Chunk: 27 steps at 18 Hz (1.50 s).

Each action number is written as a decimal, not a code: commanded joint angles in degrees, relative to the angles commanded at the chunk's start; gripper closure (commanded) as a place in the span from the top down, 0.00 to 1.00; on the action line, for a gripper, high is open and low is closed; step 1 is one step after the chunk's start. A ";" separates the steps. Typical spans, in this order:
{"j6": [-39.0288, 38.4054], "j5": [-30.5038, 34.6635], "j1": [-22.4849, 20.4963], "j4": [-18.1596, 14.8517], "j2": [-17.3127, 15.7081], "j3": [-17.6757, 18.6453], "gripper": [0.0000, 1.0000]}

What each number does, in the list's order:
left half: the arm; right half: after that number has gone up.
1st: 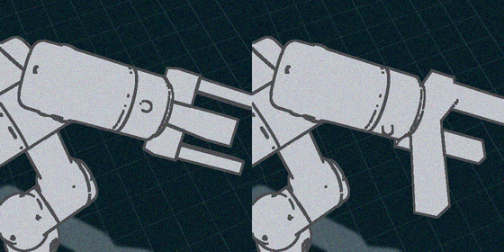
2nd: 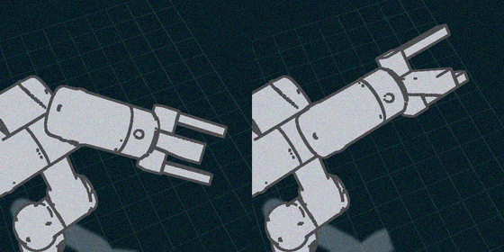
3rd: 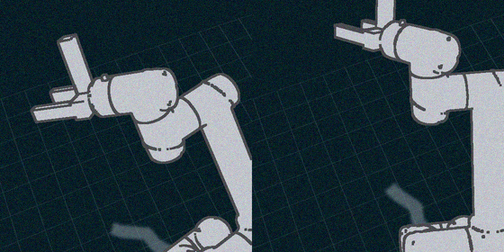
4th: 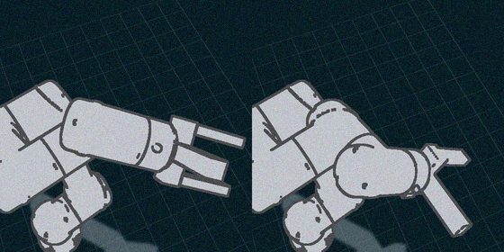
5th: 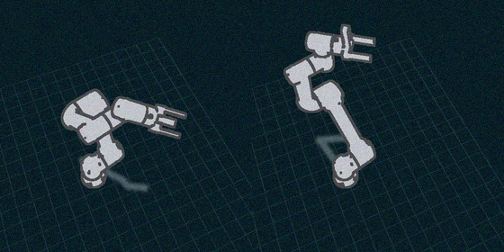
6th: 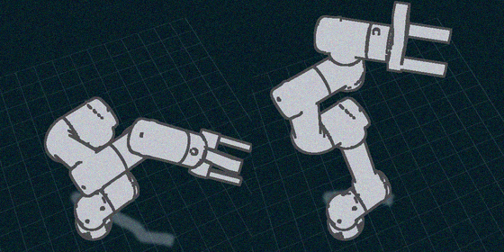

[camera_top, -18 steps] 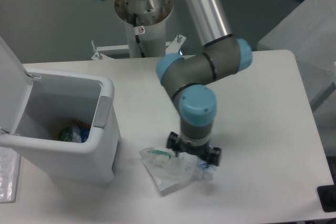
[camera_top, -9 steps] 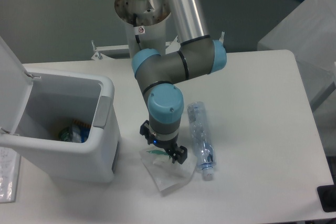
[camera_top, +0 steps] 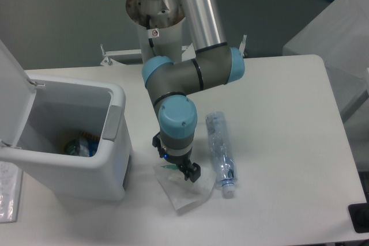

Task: Place the trash in the trash can
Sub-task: 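Lower the gripper onto the plastic bag and close on it, then lift the plastic bag and carry it over the white trash bin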

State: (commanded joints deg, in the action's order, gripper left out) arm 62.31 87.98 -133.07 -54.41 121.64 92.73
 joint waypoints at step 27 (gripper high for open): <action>-14.50 -30.92 -7.47 -0.17 -6.23 -15.73 0.00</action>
State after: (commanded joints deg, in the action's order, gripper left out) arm 47.82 57.06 -140.54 -54.58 115.41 76.99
